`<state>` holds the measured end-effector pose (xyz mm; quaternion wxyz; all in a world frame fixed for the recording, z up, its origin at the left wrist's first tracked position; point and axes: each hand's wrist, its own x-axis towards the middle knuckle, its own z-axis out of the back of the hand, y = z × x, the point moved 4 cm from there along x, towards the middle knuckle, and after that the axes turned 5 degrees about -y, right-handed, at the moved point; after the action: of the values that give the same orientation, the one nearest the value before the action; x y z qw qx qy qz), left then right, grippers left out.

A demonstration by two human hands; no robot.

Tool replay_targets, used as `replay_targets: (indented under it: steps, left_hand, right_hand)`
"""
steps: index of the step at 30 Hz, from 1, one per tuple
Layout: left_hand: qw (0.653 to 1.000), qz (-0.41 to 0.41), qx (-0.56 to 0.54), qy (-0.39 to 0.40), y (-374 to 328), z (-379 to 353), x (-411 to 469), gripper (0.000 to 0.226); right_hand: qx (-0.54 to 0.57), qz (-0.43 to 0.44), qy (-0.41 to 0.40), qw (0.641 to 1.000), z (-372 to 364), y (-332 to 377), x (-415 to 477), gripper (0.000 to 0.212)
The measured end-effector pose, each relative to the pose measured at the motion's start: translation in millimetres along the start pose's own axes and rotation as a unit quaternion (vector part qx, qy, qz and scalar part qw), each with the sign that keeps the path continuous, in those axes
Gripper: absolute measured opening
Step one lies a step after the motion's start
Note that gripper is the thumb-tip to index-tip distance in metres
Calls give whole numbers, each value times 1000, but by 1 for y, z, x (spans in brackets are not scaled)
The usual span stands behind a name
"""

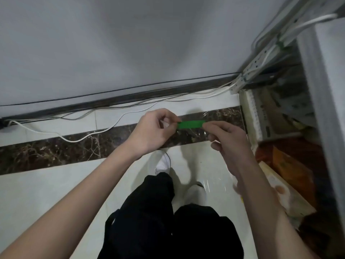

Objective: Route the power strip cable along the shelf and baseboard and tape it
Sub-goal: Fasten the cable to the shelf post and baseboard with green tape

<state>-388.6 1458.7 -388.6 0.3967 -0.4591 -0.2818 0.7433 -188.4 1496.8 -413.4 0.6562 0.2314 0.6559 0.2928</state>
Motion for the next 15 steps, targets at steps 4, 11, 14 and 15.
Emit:
replay_targets:
  steps: [4,11,14,15]
  left_hand:
    - [1000,-7,24,-14,56,-21,59,10]
    - [997,-25,70,-17,149,-61,146,13]
    - [996,-38,79,-23,177,-70,168,13]
    - [996,-44,79,-23,184,-72,173,14]
  right_hand:
    - [31,-6,11,999,-22,-42,81,8]
    - [-23,29,19,999,-42,-102,198,26]
    - [-73,60,32,995,-48,-117,226,28]
    - [-88,72,35,993,-50,-119,233,24]
